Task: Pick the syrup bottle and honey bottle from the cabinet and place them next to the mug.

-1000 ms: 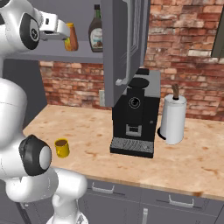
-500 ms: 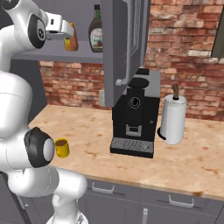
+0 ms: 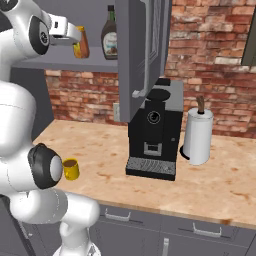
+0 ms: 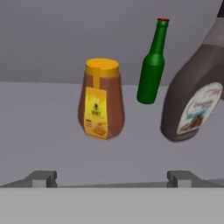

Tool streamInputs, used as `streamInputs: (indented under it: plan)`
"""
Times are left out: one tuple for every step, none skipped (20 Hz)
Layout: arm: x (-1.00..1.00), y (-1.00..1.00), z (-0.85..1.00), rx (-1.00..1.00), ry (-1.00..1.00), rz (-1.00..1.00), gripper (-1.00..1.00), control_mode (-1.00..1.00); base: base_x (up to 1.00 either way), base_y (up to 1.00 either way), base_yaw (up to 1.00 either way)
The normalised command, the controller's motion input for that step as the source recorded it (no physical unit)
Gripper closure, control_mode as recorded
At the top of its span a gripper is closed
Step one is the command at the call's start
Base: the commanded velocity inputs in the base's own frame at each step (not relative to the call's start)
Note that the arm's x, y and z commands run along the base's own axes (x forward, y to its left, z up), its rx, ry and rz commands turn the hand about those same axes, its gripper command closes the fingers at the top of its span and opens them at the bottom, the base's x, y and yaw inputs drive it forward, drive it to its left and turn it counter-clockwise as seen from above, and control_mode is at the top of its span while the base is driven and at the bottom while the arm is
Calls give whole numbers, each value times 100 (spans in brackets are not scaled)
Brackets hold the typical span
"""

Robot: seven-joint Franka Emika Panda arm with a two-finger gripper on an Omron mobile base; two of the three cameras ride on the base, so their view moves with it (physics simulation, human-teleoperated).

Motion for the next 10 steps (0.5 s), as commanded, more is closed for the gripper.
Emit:
streamInputs:
  plan:
    - [24,0,0,1,0,0,-100,-100,0,0,0]
    - [22,0,0,2,0,0,-100,-100,0,0,0]
    - [21,0,0,1,0,0,-100,-100,0,0,0]
    - [25,0,0,1,0,0,-100,-100,0,0,0]
    - [29,0,0,1,0,0,-100,-100,0,0,0]
    - [30,0,0,2,0,0,-100,-100,0,0,0]
    - [32,0,0,3,0,0,-100,-100,0,0,0]
    - [34,0,0,5,0,0,-100,-100,0,0,0]
    - [39,0,0,7,0,0,-100,-100,0,0,0]
    - [37,0,0,7,0,0,-100,-100,0,0,0]
